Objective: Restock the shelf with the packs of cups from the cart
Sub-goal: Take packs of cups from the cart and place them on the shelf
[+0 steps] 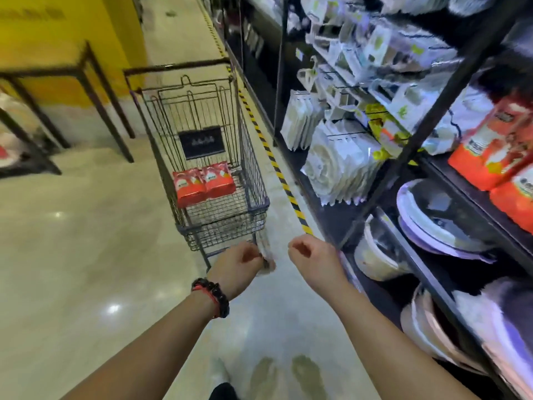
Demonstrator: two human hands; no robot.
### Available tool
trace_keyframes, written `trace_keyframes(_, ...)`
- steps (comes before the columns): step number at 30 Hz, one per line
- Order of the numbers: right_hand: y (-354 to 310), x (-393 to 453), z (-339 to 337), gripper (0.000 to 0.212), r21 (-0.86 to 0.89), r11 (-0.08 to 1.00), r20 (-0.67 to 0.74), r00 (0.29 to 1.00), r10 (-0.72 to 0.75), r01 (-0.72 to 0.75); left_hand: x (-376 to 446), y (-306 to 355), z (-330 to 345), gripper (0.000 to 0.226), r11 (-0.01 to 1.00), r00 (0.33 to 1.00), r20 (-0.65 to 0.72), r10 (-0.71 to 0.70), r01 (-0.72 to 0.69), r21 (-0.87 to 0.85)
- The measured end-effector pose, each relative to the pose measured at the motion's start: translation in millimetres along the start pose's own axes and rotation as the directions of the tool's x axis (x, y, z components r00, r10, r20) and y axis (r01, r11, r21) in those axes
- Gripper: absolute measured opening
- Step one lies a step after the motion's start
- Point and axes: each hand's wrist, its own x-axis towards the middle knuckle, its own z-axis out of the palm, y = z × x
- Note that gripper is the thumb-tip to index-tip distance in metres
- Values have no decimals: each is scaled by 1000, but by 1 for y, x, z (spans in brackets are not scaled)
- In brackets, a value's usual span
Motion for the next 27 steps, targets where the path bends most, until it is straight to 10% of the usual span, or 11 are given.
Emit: trace_keyframes(27, -85, 306, 210, 24, -23, 998, 276, 959, 70, -66, 249, -145, -200, 9, 964, 964, -146, -222, 195, -181)
